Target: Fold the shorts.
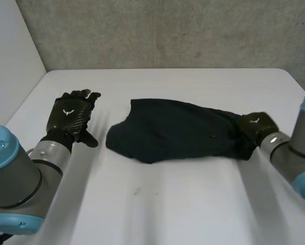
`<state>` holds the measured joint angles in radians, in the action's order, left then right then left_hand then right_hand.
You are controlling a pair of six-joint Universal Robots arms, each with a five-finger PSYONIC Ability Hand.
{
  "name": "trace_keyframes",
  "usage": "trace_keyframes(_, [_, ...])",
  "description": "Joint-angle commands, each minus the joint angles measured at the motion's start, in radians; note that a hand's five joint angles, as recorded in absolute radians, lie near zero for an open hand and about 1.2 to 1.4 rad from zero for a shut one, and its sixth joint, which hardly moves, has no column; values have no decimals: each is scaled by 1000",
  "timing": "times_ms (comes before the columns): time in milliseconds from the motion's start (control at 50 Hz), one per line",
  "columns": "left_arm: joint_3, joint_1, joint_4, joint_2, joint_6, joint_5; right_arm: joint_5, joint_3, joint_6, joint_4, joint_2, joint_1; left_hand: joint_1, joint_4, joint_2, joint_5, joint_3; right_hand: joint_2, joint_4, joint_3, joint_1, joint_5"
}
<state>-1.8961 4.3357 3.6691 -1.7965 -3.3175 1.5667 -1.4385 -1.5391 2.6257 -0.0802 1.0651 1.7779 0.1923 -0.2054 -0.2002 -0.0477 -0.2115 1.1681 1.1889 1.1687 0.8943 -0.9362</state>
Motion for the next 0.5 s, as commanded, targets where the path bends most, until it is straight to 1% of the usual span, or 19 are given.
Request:
trace_keyframes(20, [-9, 1, 5, 34, 3, -1, -39, 51, -332, 95, 93, -34, -2, 15, 10, 32, 21, 228, 207, 228, 502, -286])
trace_keyframes(80, [-11, 2, 6, 34, 3, -1, -98, 125, -446, 111, 88, -19, -2, 15, 10, 32, 21, 228, 207, 228, 502, -286])
trace_keyframes(120, [-11, 2, 6, 34, 3, -1, -115, 157, -469, 114, 82, -3, -5, 18, 13, 35, 24, 228, 207, 228, 502, -286])
trace_keyframes(140, [-11, 2, 6, 34, 4, -1, -121, 198, -487, 114, 76, 42, -5, 18, 13, 35, 24, 228, 207, 228, 502, -286])
trace_keyframes(180, [-11, 2, 6, 34, 4, -1, -106, 237, -496, 111, 61, 95, -8, 21, 16, 38, 27, 228, 207, 228, 502, -286])
trace_keyframes(200, [-12, 2, 5, 34, 4, -1, -89, 281, -501, 108, 27, 160, -8, 21, 16, 38, 27, 228, 207, 228, 502, -286])
trace_keyframes(260, [-12, 2, 5, 37, 4, 1, -53, 353, -509, 105, -33, 254, -11, 24, 19, 41, 30, 228, 207, 228, 502, -286])
trace_keyframes(280, [-12, 2, 5, 39, 4, 0, -19, 394, -522, 105, -72, 314, -11, 24, 19, 41, 30, 228, 207, 228, 502, -286])
trace_keyframes(340, [-17, 2, 6, 42, 4, 1, 49, 447, -541, 105, -131, 399, -11, 24, 19, 41, 30, 228, 207, 228, 502, -286])
trace_keyframes(360, [-18, 2, 8, 45, 4, 1, 100, 465, -552, 108, -164, 437, -14, 27, 22, 44, 33, 228, 207, 228, 502, -286])
trace_keyframes(400, [-18, 2, 8, 45, 4, 1, 147, 473, -552, 109, -194, 465, -14, 27, 22, 44, 33, 228, 207, 228, 502, -286])
trace_keyframes(420, [-18, 2, 8, 46, 4, 1, 194, 474, -550, 109, -226, 486, -14, 27, 22, 44, 33, 228, 207, 228, 502, -286])
trace_keyframes(480, [-18, 2, 8, 46, 4, 1, 237, 473, -540, 114, -254, 503, -14, 27, 22, 44, 33, 218, 197, 217, 491, -275])
trace_keyframes(500, [-18, 2, 6, 45, 4, 1, 256, 465, -535, 117, -257, 506, -14, 27, 22, 44, 33, -123, -143, -123, 151, 65])
